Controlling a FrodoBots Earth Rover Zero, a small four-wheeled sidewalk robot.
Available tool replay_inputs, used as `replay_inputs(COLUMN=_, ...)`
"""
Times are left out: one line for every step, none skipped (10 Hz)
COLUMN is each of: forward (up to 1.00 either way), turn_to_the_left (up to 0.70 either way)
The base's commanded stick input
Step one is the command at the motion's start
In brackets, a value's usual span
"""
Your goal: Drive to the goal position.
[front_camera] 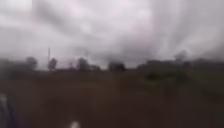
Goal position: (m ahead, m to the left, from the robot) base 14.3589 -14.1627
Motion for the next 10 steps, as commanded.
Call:
replay_inputs(forward=0.7, turn_to_the_left=0.0)
replay_inputs(forward=0.7, turn_to_the_left=0.0)
replay_inputs(forward=0.7, turn_to_the_left=0.0)
replay_inputs(forward=0.7, turn_to_the_left=0.0)
replay_inputs(forward=0.7, turn_to_the_left=0.0)
replay_inputs(forward=0.7, turn_to_the_left=0.0)
replay_inputs(forward=0.7, turn_to_the_left=0.0)
replay_inputs(forward=0.7, turn_to_the_left=0.0)
replay_inputs(forward=0.7, turn_to_the_left=0.0)
replay_inputs(forward=0.7, turn_to_the_left=0.0)
